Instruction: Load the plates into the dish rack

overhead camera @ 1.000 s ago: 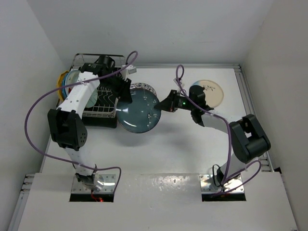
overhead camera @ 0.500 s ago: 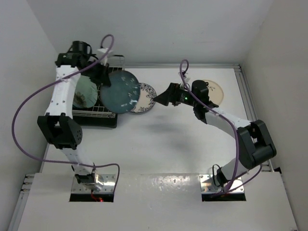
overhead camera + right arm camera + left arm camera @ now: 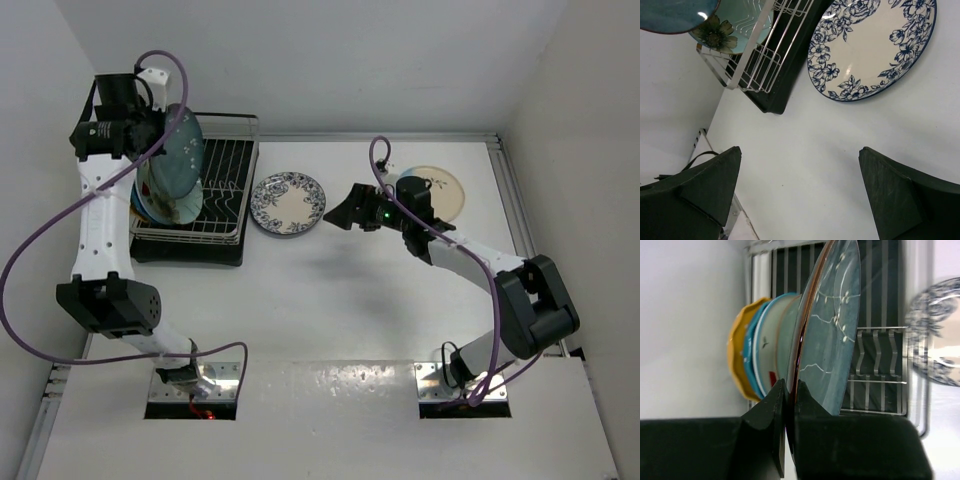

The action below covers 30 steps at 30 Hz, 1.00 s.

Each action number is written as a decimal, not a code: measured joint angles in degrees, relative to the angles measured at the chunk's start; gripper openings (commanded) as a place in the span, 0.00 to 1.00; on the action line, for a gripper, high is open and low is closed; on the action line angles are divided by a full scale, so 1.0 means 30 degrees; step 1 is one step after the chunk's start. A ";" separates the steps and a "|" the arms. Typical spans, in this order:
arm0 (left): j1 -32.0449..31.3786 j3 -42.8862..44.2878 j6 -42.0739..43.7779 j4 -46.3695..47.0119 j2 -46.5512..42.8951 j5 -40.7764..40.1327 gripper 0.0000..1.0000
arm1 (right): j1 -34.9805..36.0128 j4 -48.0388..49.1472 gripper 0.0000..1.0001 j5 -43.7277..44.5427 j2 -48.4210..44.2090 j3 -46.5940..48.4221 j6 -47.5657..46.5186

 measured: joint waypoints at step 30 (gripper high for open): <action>-0.0299 -0.8954 -0.0474 0.6812 -0.0219 -0.2295 0.71 | -0.0007 -0.4932 1.00 0.4750 0.1180 0.1020 -0.0255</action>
